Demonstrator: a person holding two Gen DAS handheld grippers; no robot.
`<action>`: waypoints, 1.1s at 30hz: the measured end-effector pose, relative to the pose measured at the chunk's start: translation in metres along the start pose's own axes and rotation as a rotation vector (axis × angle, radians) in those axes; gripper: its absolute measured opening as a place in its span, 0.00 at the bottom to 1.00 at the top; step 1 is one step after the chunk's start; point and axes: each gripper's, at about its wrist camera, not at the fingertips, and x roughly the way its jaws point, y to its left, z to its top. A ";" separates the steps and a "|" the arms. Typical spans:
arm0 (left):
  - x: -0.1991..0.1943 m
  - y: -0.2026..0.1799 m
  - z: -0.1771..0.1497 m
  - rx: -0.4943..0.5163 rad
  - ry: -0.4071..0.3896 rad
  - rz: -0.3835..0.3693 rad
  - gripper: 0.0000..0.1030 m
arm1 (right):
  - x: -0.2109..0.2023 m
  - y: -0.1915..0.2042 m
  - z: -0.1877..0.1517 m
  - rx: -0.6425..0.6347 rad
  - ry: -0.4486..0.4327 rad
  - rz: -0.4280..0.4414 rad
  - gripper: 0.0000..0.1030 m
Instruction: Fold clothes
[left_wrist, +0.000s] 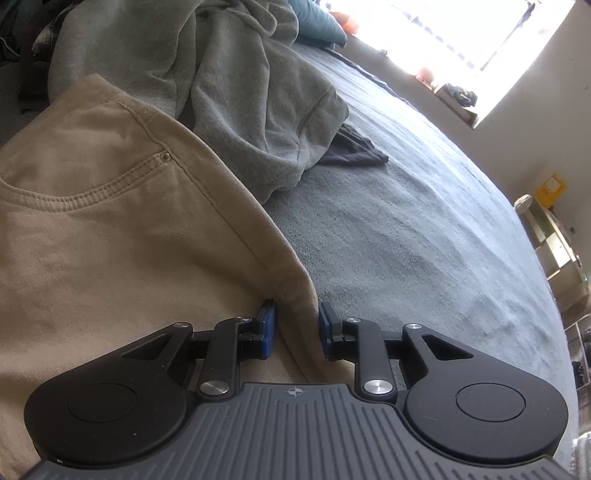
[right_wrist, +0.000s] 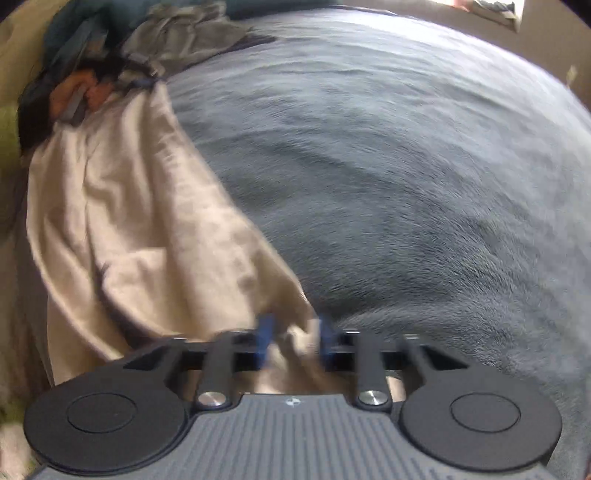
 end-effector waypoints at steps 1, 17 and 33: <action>-0.001 0.000 -0.001 0.001 -0.006 0.001 0.19 | -0.002 0.009 0.000 -0.039 -0.002 -0.036 0.08; -0.013 -0.019 0.002 0.004 -0.136 0.026 0.08 | -0.030 0.021 0.063 -0.226 -0.246 -0.686 0.07; 0.039 -0.037 0.023 0.025 -0.195 0.090 0.07 | 0.066 -0.066 0.117 -0.199 -0.184 -0.740 0.07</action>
